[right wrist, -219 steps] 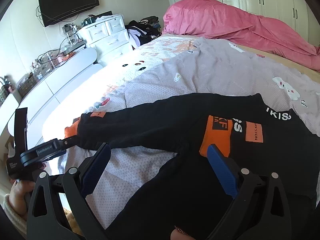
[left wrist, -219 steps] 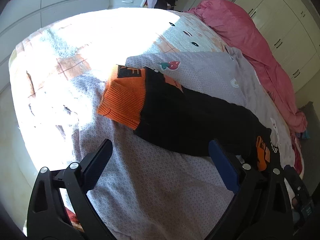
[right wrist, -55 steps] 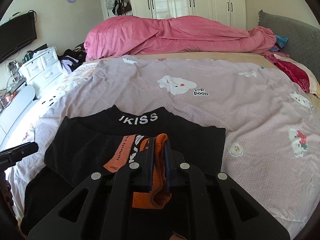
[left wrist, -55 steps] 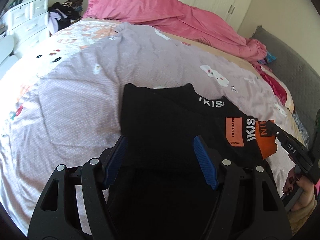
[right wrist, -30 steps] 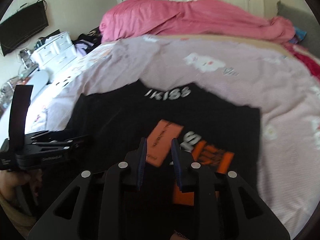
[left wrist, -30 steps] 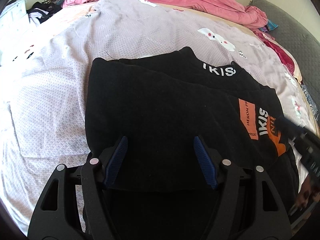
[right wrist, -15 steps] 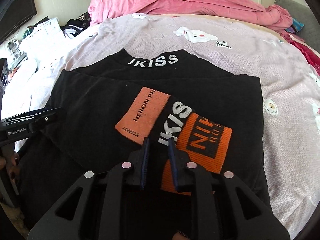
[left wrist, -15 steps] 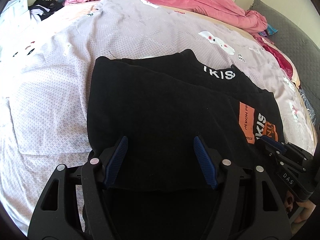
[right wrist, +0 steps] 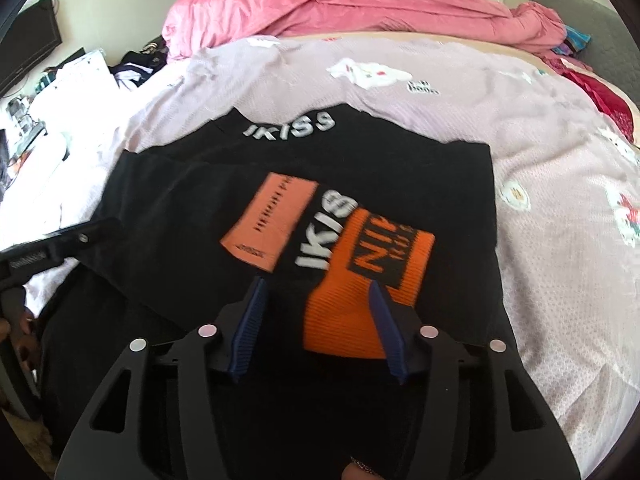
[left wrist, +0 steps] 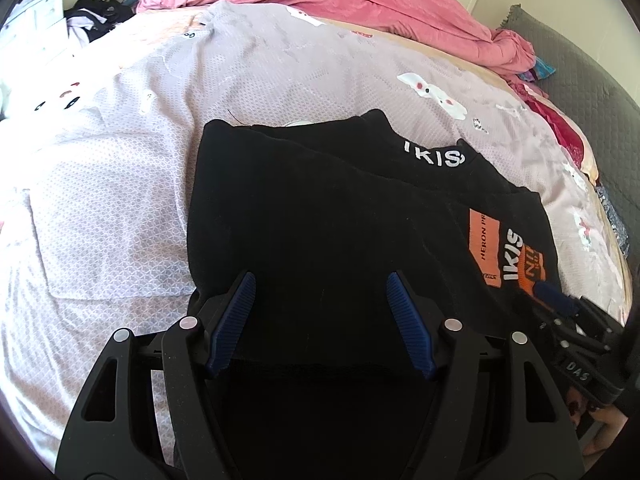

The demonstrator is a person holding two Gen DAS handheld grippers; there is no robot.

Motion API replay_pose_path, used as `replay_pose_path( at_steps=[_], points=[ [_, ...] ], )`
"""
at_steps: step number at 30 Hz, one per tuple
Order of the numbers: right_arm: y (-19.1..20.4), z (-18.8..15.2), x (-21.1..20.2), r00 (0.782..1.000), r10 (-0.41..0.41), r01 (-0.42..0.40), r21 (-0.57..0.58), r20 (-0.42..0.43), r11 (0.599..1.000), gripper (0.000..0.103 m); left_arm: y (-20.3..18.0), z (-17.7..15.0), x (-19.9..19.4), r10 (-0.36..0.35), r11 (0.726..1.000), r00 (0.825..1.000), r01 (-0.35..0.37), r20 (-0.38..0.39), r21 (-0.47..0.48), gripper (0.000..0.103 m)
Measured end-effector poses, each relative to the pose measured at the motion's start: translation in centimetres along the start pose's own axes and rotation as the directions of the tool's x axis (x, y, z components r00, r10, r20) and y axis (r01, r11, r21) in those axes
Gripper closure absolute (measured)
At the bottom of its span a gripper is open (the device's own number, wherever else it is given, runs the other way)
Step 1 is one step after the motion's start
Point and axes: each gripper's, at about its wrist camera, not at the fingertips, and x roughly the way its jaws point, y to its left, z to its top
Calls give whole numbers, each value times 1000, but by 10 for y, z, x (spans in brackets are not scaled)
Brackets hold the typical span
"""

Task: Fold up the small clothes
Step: 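Move both open tools back to the black shirt's hem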

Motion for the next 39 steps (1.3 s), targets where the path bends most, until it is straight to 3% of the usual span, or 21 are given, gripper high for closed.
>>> replay_pose_path(
  at_steps=[4, 11, 14, 17, 26, 28, 33, 39],
  points=[
    [-2, -2, -2, 1000, 1, -1, 7, 2, 1000, 48, -1, -1, -3, 7, 1000, 1000, -7, 4, -5, 42],
    [-5, 0, -15, 1000, 5, -5, 36, 27, 999, 30, -2, -3, -17, 10, 1000, 999, -10, 34, -12, 42],
    [-5, 0, -21, 999, 9, -11, 42, 40, 999, 30, -4, -3, -24, 15, 1000, 999, -14, 49, -9, 42],
    [-5, 1, -27, 998, 15, -17, 51, 54, 999, 21, -4, -4, -30, 20, 1000, 998, -20, 60, -10, 38],
    [-2, 1, -47, 995, 13, -18, 55, 101, 998, 12, -5, -9, -48, 41, 999, 995, -40, 94, -8, 27],
    [-2, 1, -51, 994, 17, -23, 57, 107, 998, 11, -5, -9, -53, 51, 999, 993, -51, 103, -9, 19],
    [0, 0, -60, 992, 4, -11, 53, 125, 999, 7, -6, -12, -65, 72, 997, 989, -72, 126, -3, 10],
    [4, -1, -72, 988, -1, -7, 46, 157, 999, 5, -5, -16, -81, 80, 997, 985, -79, 151, -11, 10]
  ],
)
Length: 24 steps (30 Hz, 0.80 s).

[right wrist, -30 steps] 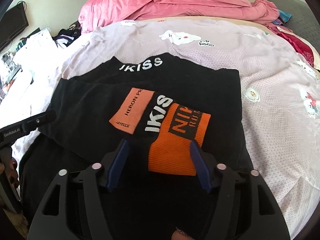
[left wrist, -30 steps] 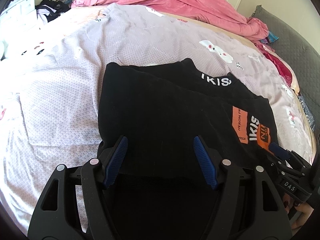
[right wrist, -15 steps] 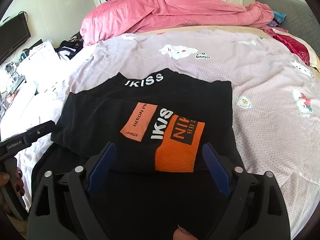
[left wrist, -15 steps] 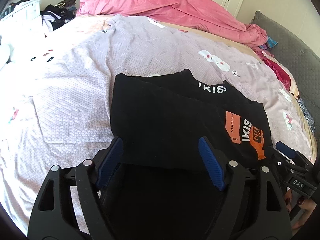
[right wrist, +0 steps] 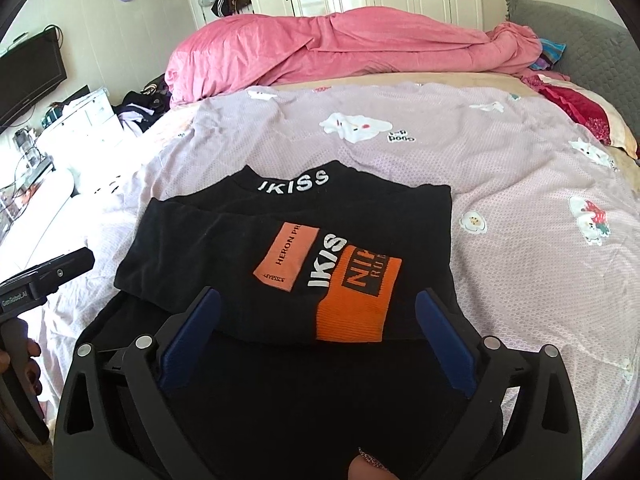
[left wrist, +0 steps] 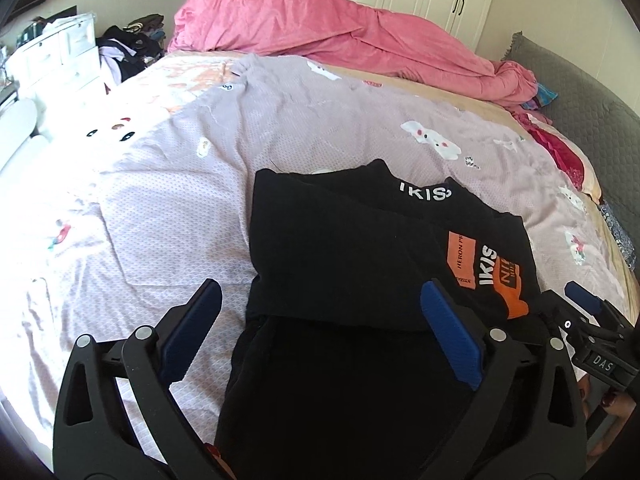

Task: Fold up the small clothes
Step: 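Move both open tools back to the black shirt's hem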

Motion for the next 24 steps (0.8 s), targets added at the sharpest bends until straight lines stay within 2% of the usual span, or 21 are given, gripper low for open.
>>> replay_pose_path(
  at_steps=[24],
  points=[
    [7, -12, -55, 997, -16, 20, -56, 79, 998, 5, 14, -30, -54, 52, 999, 997, -52, 50, -1, 10]
  ],
)
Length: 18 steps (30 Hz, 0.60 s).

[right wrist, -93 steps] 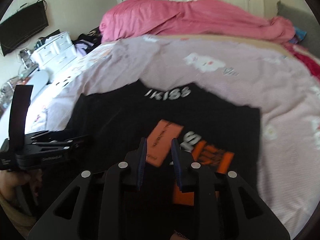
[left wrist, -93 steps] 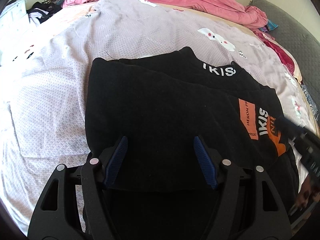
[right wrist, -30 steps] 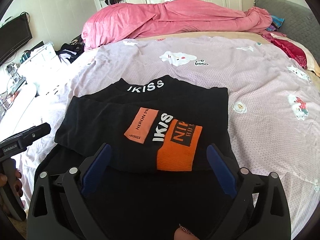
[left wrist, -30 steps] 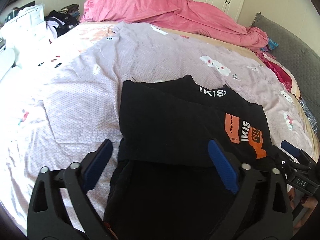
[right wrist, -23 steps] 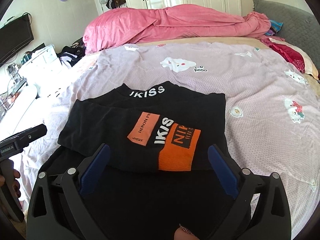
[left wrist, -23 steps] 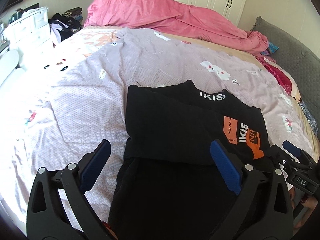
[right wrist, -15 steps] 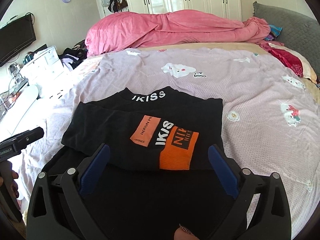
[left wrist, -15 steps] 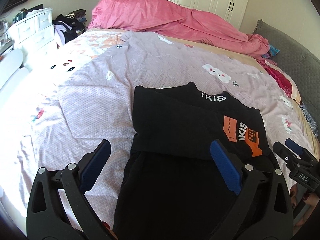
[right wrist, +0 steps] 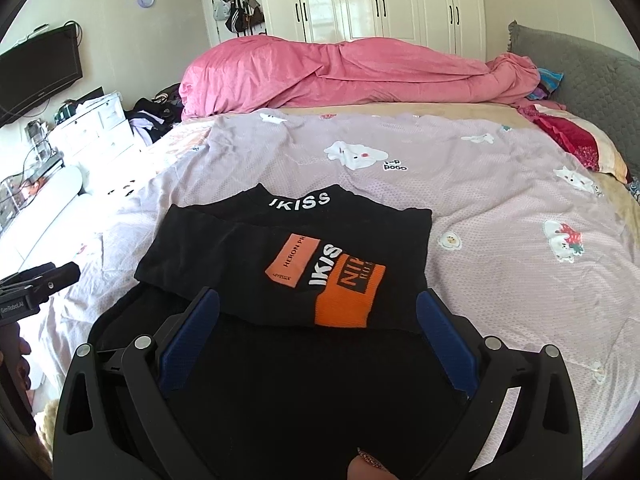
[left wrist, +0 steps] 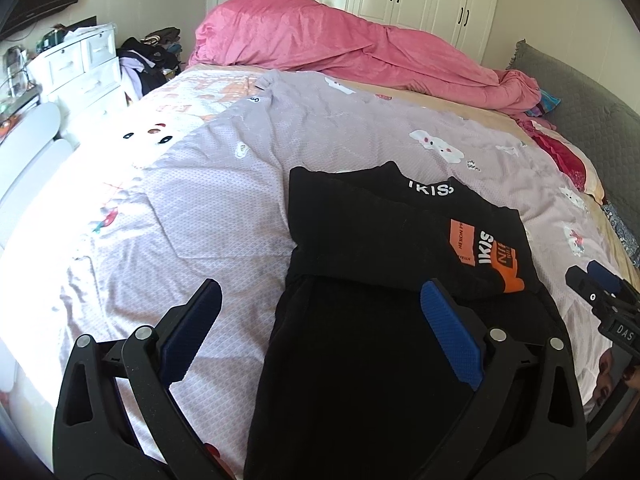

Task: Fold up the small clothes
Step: 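Move both open tools back to the black shirt's hem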

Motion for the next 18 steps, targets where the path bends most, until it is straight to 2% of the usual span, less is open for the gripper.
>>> replay_pose_path(
  at_steps=[18],
  points=[
    [-12, -35, -15, 998, -28, 28, -17, -53, 999, 5, 29, -36, -16, 34, 998, 999, -35, -28, -44, 10]
  ],
)
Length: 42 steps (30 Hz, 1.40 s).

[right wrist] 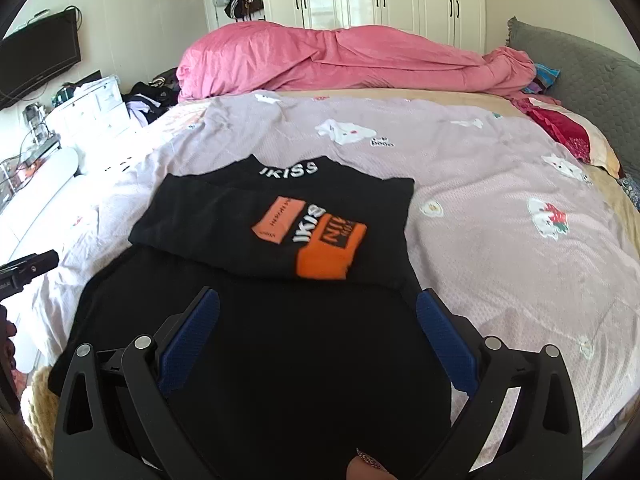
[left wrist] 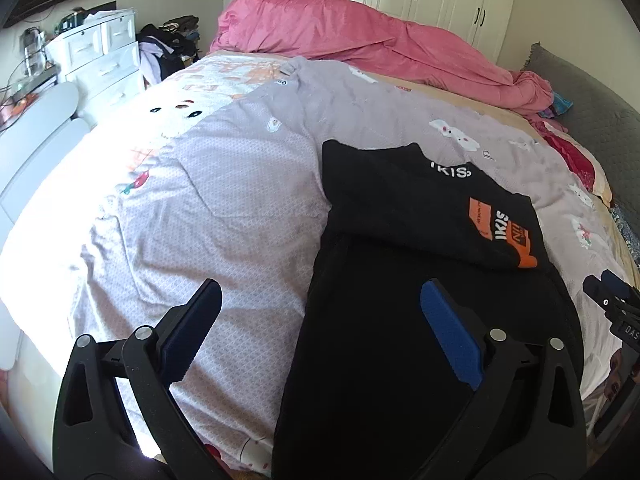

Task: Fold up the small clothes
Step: 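Move both open tools back to the black shirt's hem, then close both tools on the black shirt's hem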

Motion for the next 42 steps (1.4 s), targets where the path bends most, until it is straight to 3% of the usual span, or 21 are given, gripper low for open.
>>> replay_pose_path(
  at_steps=[11, 24, 33, 40, 41, 42],
  points=[
    [-14, -28, -1, 998, -8, 9, 32, -56, 999, 5, 29, -38, -5, 1, 998, 998, -5, -55, -65, 10],
    [-27, -54, -4, 995, -30, 34, 42, -100, 999, 5, 38, -79, -10, -65, 994, 991, 53, -117, -100, 10],
    [-40, -72, -10, 991, -44, 51, 53, -129, 997, 5, 38, -101, -8, -143, 984, 975, 123, -167, -126, 30],
    [-51, -90, -14, 986, -37, 49, 70, -162, 996, 5, 36, -111, -3, -185, 976, 962, 156, -198, -154, 31],
    [-52, -92, -14, 985, -40, 52, 69, -165, 996, 5, 36, -111, -1, -191, 974, 961, 161, -200, -159, 35],
    [-53, -94, -15, 985, -43, 56, 68, -170, 996, 5, 35, -111, -1, -188, 975, 961, 158, -201, -157, 47]
  ],
)
